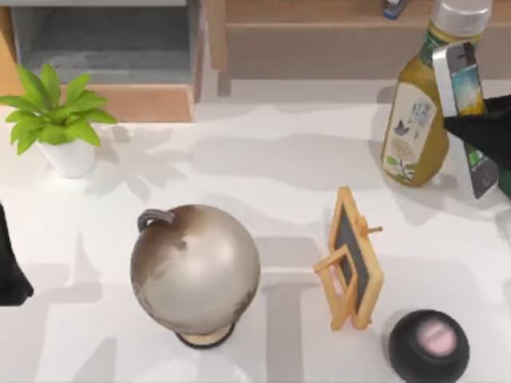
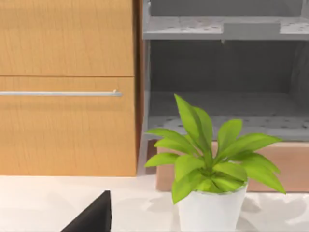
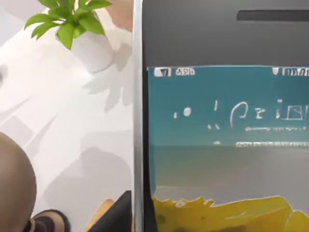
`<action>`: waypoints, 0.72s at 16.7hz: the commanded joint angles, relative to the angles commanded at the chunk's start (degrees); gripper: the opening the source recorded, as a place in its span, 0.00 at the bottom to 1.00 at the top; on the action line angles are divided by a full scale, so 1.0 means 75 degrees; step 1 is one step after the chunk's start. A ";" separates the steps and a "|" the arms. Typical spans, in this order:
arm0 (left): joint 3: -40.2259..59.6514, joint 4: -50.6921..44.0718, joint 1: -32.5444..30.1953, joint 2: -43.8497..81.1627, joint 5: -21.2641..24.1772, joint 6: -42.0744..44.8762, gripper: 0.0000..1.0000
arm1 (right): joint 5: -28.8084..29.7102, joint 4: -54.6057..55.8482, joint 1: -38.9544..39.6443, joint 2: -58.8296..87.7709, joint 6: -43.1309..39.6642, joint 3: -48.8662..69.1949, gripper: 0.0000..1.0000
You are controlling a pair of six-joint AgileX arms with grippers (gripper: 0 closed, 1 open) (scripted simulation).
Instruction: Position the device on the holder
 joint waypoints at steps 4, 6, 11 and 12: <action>0.0000 0.0000 0.0000 0.0000 0.0000 0.0000 1.00 | -0.0363 0.2052 -0.1810 -0.0598 -0.0694 -0.1209 0.00; 0.0000 0.0000 0.0000 0.0000 0.0000 0.0000 1.00 | -0.0375 0.2946 -0.2642 -0.0614 -0.0970 -0.1608 0.00; 0.0000 0.0000 0.0000 0.0000 0.0000 0.0000 1.00 | -0.0223 0.4214 -0.3871 -0.0292 -0.1338 -0.2117 0.00; 0.0000 0.0000 0.0000 0.0000 0.0000 0.0000 1.00 | -0.0213 0.4258 -0.3915 -0.0270 -0.1351 -0.2133 0.00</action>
